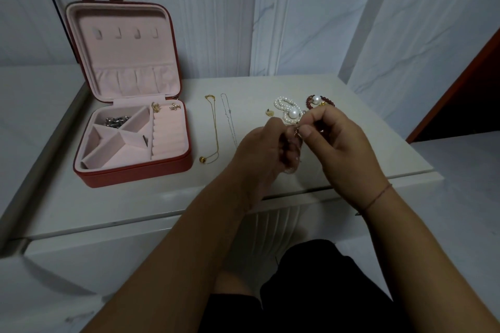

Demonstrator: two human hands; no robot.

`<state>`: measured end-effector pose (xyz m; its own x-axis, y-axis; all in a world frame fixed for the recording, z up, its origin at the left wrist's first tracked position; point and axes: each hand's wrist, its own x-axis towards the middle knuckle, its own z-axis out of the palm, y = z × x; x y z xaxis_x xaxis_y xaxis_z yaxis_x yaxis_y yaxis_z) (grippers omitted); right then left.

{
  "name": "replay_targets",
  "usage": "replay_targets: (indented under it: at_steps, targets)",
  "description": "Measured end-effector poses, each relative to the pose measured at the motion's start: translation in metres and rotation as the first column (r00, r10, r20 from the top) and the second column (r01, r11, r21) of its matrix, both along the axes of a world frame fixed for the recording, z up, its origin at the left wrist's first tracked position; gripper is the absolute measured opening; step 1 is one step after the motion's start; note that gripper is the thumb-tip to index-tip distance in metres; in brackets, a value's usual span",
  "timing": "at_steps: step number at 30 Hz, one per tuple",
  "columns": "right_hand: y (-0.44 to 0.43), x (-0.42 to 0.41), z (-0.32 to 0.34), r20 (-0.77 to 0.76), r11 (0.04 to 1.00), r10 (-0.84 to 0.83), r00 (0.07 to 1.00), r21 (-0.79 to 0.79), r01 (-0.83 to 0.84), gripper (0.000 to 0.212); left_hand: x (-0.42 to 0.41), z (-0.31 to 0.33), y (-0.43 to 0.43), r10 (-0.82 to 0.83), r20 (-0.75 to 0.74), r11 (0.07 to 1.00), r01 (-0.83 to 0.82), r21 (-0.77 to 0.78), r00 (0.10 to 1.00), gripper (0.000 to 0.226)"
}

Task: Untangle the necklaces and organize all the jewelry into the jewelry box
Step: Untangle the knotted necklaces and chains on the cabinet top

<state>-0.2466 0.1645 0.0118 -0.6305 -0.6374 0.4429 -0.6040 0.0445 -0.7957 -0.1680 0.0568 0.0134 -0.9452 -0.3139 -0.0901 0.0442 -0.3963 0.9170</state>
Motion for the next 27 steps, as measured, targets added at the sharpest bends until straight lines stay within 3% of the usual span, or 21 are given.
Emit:
replay_targets:
  at_steps: [5,9,14,17,19,23,27]
  targets:
    - [0.0038,-0.0033,-0.0016,0.017,1.000,-0.022,1.000,-0.009,0.022,0.010,0.0016,-0.0013,-0.0024,0.066,-0.006,0.965,-0.065,-0.254,0.998,0.030]
    - [0.0041,-0.0021,-0.0028,0.144,0.999,0.040,0.989,-0.037,-0.035,0.006,0.0030,-0.0046,-0.0059,0.195,-0.049,0.888,-0.198,-0.415,0.980,0.027]
    - [0.0050,-0.0030,-0.0034,0.279,0.993,0.070,0.958,-0.106,-0.041,0.011,0.0028,-0.0068,-0.0039,0.329,-0.105,0.848,-0.343,-0.405,0.938,0.010]
    - [0.0056,-0.0046,-0.0040,0.331,0.990,0.068,0.941,-0.140,-0.022,0.018,0.0016,-0.0079,-0.0062,0.393,-0.217,0.751,-0.448,-0.485,0.893,0.010]
    - [0.0054,-0.0042,-0.0033,0.341,0.987,0.070,0.938,-0.162,-0.015,0.013,0.0027,-0.0074,-0.0061,0.349,-0.265,0.693,-0.438,-0.573,0.899,0.007]
    - [0.0056,-0.0030,-0.0014,0.312,0.987,0.017,0.950,-0.157,0.034,0.009,0.0030,-0.0081,-0.0034,0.297,-0.313,0.610,-0.432,-0.664,0.902,0.013]
    - [0.0072,-0.0013,0.0028,0.246,0.995,-0.030,0.969,-0.082,0.052,0.007,0.0022,-0.0077,-0.0038,0.309,-0.405,0.461,-0.508,-0.728,0.860,0.010]
